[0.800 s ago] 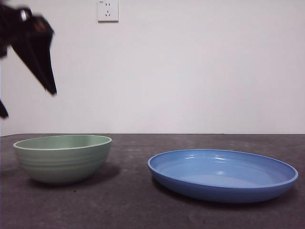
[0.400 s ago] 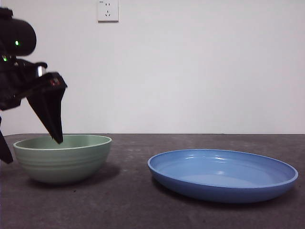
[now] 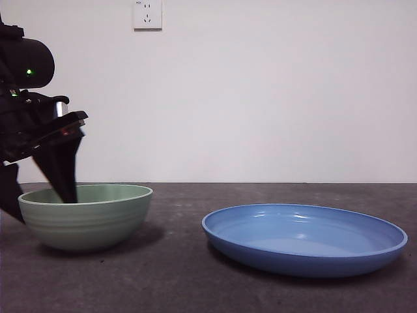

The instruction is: Place the green bowl on the blue plate

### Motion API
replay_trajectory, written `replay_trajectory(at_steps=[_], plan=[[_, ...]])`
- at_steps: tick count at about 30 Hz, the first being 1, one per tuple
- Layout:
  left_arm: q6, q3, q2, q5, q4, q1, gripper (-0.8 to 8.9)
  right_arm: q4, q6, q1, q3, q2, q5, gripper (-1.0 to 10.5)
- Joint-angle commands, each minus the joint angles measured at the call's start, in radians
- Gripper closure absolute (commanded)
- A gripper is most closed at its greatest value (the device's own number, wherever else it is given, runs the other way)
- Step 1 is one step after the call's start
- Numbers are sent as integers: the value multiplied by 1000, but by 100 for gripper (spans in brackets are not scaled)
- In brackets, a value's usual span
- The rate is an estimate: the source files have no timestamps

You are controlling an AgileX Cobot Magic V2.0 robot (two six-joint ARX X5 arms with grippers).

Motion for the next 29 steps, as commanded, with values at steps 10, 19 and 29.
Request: replay_trajectory(at_steps=[10, 19, 29], plan=[[0, 22, 13, -3, 4, -2, 806, 5, -7, 4, 18, 6, -1, 298], [-142, 85, 14, -4, -43, -33, 804, 6, -7, 4, 18, 6, -1, 298], [-161, 374, 140, -121, -201, -246, 804, 6, -8, 4, 18, 6, -1, 299]])
